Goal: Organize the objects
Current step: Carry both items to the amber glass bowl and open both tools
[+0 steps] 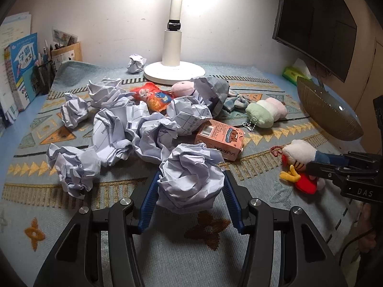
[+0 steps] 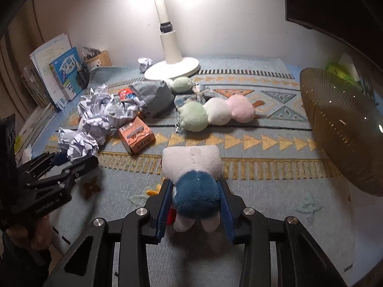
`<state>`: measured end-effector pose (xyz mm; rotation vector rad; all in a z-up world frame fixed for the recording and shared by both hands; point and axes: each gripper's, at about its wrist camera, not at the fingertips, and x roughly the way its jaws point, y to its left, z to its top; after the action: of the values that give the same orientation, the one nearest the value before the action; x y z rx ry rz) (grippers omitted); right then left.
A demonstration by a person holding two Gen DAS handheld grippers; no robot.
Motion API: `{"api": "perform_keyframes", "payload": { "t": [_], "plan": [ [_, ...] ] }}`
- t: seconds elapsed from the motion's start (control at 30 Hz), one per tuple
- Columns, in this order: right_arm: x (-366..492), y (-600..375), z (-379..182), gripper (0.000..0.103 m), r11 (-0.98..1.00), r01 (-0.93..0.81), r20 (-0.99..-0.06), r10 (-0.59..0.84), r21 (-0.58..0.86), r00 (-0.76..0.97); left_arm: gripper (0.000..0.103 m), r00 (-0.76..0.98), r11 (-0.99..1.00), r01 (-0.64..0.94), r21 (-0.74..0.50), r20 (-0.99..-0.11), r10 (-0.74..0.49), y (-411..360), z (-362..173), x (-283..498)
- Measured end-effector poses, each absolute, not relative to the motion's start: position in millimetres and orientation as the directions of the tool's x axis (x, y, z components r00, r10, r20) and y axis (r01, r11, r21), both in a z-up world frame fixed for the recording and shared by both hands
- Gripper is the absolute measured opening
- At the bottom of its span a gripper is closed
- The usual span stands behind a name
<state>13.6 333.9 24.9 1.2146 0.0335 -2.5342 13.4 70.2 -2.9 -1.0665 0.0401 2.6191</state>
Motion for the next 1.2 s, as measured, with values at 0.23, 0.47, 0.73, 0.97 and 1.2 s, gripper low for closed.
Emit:
{"api": "perform_keyframes", "payload": {
  "t": [0.23,0.47,0.73,0.97,1.2],
  "plan": [
    [22,414,117,0.037,-0.983,0.159,-0.610,-0.184,0.096,-0.770,0.049,-0.711,-0.907,-0.421,0.000,-0.621,0.330,143,64,24],
    [8,510,149,0.037,-0.990,-0.080,-0.557,0.002,0.116,-0.830,0.049,-0.610,-0.793,-0.601,-0.099,-0.585,0.535,246,110,-16],
    [-21,565,114,0.042,-0.967,-0.195,-0.656,0.040,0.165,-0.753,0.049,-0.504,-0.737,-0.654,-0.168,-0.629,0.591,339,87,-51],
    [-11,579,111,0.058,-0.957,-0.217,-0.650,0.042,0.191,-0.758,0.092,-0.521,-0.731,-0.650,-0.205,-0.580,0.626,349,88,-49],
    [6,545,124,0.060,-0.975,-0.128,-0.610,-0.011,0.183,-0.793,0.092,-0.508,-0.731,-0.622,-0.282,-0.564,0.651,304,91,-37]
  ]
}}
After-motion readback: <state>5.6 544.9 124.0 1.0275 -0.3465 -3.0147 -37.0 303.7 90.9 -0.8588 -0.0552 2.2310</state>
